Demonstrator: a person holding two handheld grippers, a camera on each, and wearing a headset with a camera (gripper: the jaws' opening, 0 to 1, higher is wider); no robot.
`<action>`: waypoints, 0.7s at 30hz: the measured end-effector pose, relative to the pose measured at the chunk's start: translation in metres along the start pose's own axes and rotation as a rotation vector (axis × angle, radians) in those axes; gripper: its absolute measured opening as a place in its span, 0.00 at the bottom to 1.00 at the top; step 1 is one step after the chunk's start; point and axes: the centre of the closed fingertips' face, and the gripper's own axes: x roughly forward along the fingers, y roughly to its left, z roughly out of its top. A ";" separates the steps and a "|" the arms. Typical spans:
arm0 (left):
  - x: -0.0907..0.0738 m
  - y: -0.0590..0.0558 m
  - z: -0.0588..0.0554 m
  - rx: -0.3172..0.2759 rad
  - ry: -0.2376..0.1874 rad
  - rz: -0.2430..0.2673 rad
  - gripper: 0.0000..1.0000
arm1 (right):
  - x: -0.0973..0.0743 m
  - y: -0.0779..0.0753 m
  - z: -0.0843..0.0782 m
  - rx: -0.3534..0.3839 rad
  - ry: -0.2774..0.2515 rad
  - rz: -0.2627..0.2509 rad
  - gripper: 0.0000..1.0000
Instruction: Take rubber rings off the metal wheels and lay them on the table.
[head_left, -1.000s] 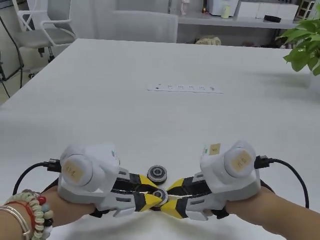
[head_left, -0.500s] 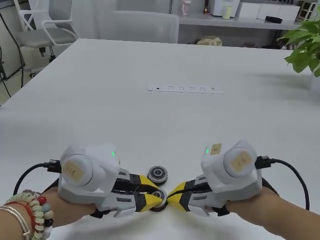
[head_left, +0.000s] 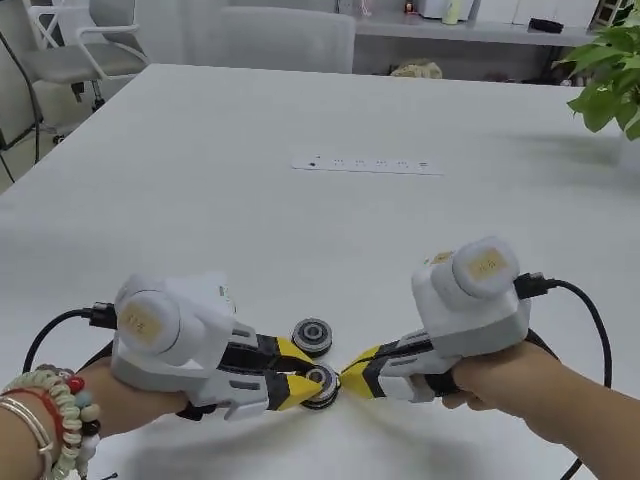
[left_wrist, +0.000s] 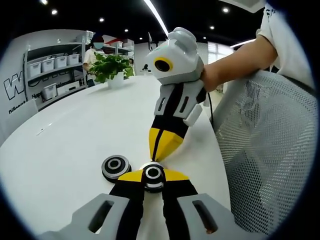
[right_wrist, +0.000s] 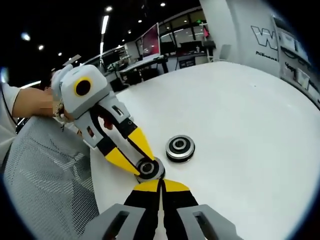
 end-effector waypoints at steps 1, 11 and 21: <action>0.000 0.000 0.000 0.000 0.000 0.000 0.08 | 0.000 0.000 0.000 0.010 -0.001 0.002 0.00; 0.001 -0.001 0.000 0.020 0.007 -0.003 0.08 | -0.001 0.003 0.003 0.161 -0.029 0.026 0.00; 0.003 -0.002 0.001 0.034 0.016 -0.010 0.07 | -0.001 0.003 0.008 0.320 -0.081 0.050 0.00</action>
